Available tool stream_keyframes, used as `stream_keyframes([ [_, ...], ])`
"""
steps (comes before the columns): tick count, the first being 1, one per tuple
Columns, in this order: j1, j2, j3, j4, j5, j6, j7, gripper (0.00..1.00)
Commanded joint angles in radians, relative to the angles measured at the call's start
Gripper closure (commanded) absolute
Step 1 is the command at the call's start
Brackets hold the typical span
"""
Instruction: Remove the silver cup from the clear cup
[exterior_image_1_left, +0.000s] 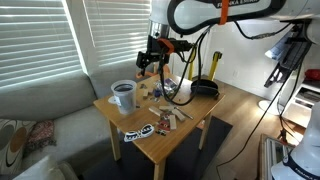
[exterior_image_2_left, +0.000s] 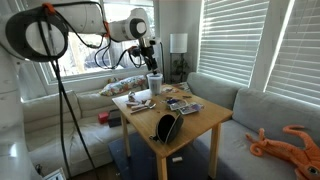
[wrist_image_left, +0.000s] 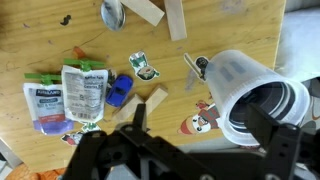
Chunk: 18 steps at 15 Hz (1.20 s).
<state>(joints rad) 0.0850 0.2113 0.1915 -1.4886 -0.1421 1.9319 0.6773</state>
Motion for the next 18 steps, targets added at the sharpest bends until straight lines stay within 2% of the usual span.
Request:
stream_keyframes([
  [1,0.032,0.036,-0.045,0.048,0.056,0.023,-0.022,0.0],
  [5,0.041,0.137,-0.077,0.161,0.068,0.028,-0.062,0.0],
  [6,0.045,0.158,-0.083,0.186,0.071,0.015,-0.07,0.08],
  [7,0.052,0.188,-0.087,0.221,0.072,0.002,-0.076,0.26],
  [11,0.082,0.286,-0.102,0.333,0.072,-0.043,-0.095,0.56],
  [12,0.088,0.305,-0.103,0.357,0.078,-0.051,-0.102,0.57],
  [13,0.095,0.321,-0.104,0.38,0.081,-0.057,-0.109,0.62],
  [14,0.101,0.334,-0.105,0.4,0.084,-0.063,-0.115,0.64],
  [16,0.109,0.354,-0.107,0.44,0.096,-0.079,-0.129,0.64],
  [17,0.112,0.367,-0.111,0.461,0.1,-0.09,-0.13,0.7],
  [18,0.116,0.377,-0.114,0.479,0.101,-0.104,-0.129,0.88],
])
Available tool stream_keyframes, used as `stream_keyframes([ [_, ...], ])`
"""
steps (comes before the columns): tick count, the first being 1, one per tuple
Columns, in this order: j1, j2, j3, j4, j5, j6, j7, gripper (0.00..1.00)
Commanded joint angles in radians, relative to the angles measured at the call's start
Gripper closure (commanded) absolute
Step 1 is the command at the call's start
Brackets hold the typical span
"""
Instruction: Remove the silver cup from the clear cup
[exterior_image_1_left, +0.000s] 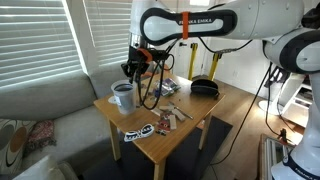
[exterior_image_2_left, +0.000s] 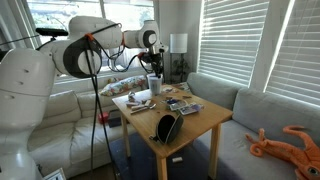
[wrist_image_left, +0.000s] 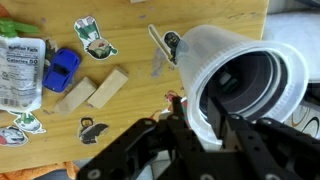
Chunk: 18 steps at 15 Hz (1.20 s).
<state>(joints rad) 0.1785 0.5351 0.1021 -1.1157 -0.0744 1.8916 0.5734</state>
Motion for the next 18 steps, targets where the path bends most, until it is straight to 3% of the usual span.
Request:
stream_keyframes([
  [1,0.025,0.063,-0.028,0.122,0.035,-0.076,-0.024,0.94],
  [2,0.026,0.074,-0.03,0.137,0.037,-0.089,-0.025,0.93],
  [4,0.005,0.089,-0.004,0.154,0.02,-0.112,-0.016,1.0],
  [10,0.014,0.086,-0.01,0.194,-0.005,-0.137,-0.012,0.99],
  [18,0.099,-0.054,-0.113,0.095,-0.433,-0.162,-0.045,0.99],
])
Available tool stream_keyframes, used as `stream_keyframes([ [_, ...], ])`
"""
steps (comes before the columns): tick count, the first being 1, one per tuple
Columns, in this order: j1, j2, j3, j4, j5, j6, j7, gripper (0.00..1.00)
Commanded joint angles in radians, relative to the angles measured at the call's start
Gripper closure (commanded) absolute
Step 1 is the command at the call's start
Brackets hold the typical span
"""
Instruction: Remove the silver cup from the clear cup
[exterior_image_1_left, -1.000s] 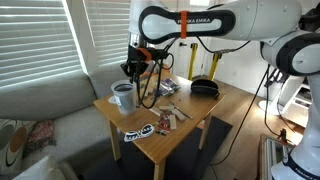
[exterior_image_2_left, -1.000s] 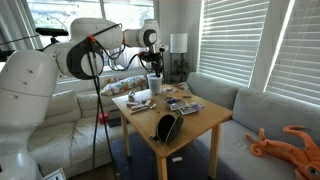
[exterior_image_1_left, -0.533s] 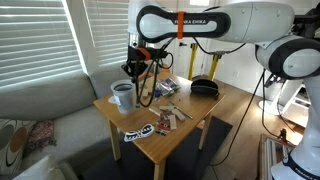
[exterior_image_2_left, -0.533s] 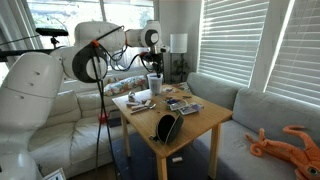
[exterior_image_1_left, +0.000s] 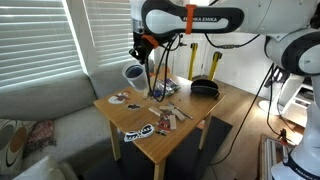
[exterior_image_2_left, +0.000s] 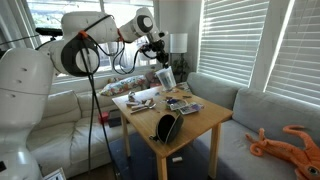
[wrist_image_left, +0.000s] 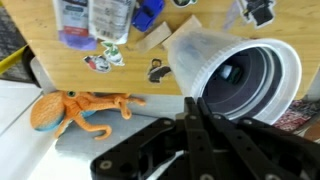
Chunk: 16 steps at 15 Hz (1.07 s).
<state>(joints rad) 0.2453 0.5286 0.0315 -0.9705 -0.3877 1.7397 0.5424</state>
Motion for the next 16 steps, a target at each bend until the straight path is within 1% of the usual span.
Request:
stream_keyframes([
  [1,0.038,-0.051,-0.055,-0.049,-0.167,-0.019,-0.013,0.99],
  [2,0.042,-0.051,-0.067,-0.044,-0.209,-0.053,-0.011,0.99],
  [3,0.016,-0.019,-0.034,-0.01,-0.141,-0.018,-0.004,0.96],
  [5,0.02,-0.021,-0.049,-0.01,-0.178,-0.035,-0.004,0.96],
  [6,0.02,-0.021,-0.051,-0.01,-0.184,-0.036,-0.005,0.99],
  [7,0.066,-0.03,-0.09,-0.042,-0.309,-0.056,-0.009,0.99],
  [9,0.089,-0.054,-0.099,-0.088,-0.393,-0.076,0.004,0.99],
  [11,0.134,-0.081,-0.11,-0.158,-0.49,-0.116,0.039,0.99],
  [13,0.183,-0.108,-0.116,-0.237,-0.578,-0.174,0.076,0.99],
  [16,0.252,-0.148,-0.12,-0.358,-0.693,-0.292,0.142,0.99],
])
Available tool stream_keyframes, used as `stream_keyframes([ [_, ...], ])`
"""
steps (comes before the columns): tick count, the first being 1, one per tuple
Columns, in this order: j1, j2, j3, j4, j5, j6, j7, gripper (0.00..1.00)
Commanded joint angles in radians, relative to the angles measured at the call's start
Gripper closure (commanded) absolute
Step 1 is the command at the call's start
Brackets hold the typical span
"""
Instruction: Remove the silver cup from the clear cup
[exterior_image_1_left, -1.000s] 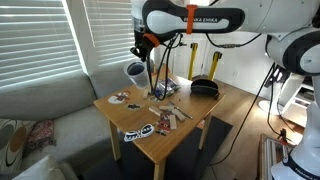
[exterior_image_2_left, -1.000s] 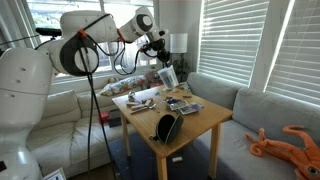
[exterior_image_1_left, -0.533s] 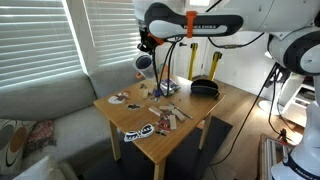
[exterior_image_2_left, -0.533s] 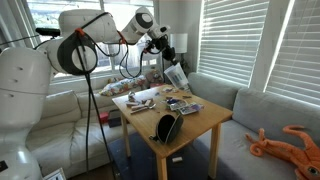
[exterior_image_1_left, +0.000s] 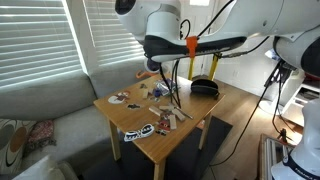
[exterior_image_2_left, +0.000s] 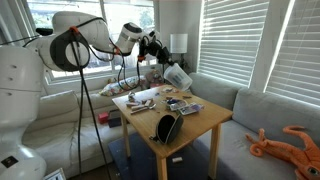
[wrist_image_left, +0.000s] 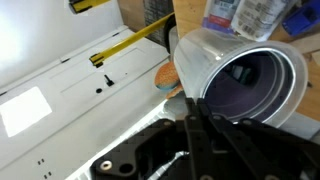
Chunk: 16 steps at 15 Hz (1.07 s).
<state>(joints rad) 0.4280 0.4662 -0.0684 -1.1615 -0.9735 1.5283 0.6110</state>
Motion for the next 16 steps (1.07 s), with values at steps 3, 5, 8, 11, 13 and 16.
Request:
stream_keyframes([
  [3,0.014,-0.03,0.065,-0.098,-0.108,-0.137,0.072,0.96],
  [5,0.02,-0.041,0.067,-0.133,-0.125,-0.151,0.092,0.96],
  [8,0.053,0.035,0.055,-0.122,-0.306,-0.273,0.084,0.99],
  [11,0.068,0.112,0.08,-0.105,-0.416,-0.383,0.062,0.99],
  [13,0.075,0.165,0.091,-0.097,-0.487,-0.448,0.03,0.99],
  [16,0.076,0.221,0.092,-0.101,-0.599,-0.526,-0.044,0.99],
])
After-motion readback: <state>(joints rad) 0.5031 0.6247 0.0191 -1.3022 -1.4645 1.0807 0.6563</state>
